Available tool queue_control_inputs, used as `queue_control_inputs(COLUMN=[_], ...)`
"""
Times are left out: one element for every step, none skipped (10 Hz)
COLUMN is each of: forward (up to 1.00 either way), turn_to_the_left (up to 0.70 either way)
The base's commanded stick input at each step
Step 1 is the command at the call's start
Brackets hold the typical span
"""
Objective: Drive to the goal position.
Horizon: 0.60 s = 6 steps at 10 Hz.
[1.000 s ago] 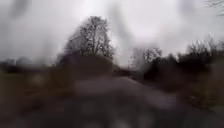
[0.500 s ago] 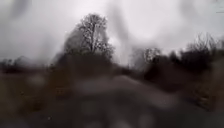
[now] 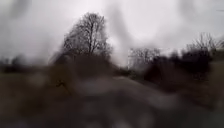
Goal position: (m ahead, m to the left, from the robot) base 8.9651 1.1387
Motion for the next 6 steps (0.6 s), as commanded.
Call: queue_control_inputs(forward=[0.85, 0.85, 0.85, 0.85, 0.85, 0.85], turn_to_the_left=[0.0, 0.0, 0.0, 0.0, 0.0, 0.0])
